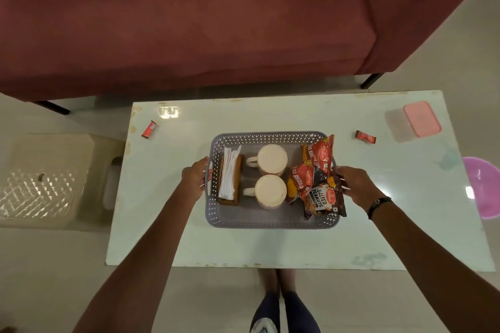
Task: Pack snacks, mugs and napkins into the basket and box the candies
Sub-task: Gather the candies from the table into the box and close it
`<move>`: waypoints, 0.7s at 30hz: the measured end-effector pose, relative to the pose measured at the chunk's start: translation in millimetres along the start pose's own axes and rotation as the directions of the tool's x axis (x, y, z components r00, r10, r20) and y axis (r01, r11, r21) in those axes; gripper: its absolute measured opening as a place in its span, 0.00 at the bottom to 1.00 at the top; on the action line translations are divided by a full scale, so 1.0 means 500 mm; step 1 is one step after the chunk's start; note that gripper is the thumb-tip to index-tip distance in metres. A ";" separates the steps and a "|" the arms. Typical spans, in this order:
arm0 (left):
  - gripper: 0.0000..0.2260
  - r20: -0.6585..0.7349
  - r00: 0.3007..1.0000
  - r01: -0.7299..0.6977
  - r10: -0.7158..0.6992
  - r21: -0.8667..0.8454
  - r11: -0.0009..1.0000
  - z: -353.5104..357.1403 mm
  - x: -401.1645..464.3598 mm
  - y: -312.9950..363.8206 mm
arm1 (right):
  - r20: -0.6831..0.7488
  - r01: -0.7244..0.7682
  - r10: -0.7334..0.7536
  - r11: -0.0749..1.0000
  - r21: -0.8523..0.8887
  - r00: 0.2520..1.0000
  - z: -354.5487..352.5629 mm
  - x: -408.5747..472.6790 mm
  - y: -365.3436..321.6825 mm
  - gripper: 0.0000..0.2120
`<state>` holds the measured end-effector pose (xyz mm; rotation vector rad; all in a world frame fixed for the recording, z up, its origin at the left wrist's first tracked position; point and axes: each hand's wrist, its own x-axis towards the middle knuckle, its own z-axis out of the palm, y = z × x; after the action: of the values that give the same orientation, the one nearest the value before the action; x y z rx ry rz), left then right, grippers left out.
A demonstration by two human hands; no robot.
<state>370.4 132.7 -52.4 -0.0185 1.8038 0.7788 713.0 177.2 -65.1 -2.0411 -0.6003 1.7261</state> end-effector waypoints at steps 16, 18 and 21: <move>0.14 -0.056 0.985 -0.147 0.162 0.211 0.966 -0.007 0.102 -0.026 | -0.090 0.070 -0.074 0.997 -0.042 0.993 0.029 0.094 0.021 0.11; 0.13 -0.065 0.984 -0.151 0.168 0.209 0.966 -0.011 0.113 -0.030 | -0.092 0.088 -0.093 0.994 -0.061 0.991 0.030 0.100 0.018 0.12; 0.12 -0.076 0.978 -0.174 0.194 0.216 0.961 -0.009 0.125 -0.027 | -0.093 0.099 -0.105 0.993 -0.061 0.990 0.031 0.106 0.018 0.12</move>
<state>347.6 141.9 -111.3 0.2568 1.9922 0.7253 706.1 199.9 -115.5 -2.0799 -0.7163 1.5597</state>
